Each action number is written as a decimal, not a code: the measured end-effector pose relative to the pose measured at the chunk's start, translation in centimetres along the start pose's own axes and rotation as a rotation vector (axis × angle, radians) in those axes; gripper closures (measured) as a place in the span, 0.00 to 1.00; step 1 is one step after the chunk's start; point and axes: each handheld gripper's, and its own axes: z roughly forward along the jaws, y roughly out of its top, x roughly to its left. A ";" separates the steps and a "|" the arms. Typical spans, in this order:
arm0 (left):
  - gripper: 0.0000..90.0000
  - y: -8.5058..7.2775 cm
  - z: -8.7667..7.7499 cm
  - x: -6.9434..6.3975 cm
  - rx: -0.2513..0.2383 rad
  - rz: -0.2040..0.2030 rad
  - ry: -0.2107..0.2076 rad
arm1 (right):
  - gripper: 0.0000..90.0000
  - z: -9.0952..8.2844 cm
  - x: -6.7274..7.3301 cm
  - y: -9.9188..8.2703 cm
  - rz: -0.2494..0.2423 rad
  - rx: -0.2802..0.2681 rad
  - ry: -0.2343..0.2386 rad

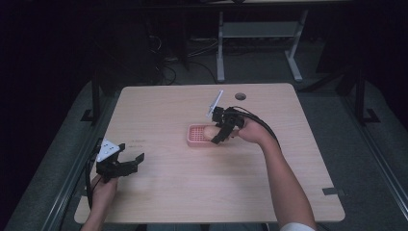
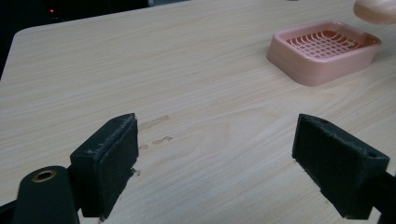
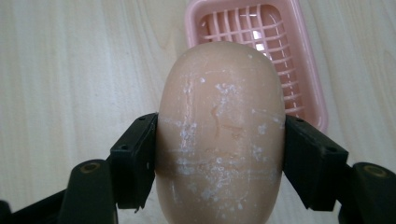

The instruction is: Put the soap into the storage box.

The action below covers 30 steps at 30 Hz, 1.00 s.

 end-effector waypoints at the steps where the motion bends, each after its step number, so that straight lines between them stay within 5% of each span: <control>1: 0.16 0.0 0.0 0.0 -0.001 -0.001 0.000 | 0.35 0.0 0.0 0.2 -0.004 0.009 -0.005; 20: 0.16 0.0 0.0 0.1 -0.003 -0.004 0.001 | 0.35 0.4 -1.2 3.5 -0.039 0.019 -0.002; 30: 0.16 0.0 0.1 0.0 0.000 -0.002 -0.002 | 0.35 2.1 -1.8 3.7 -0.026 0.037 0.021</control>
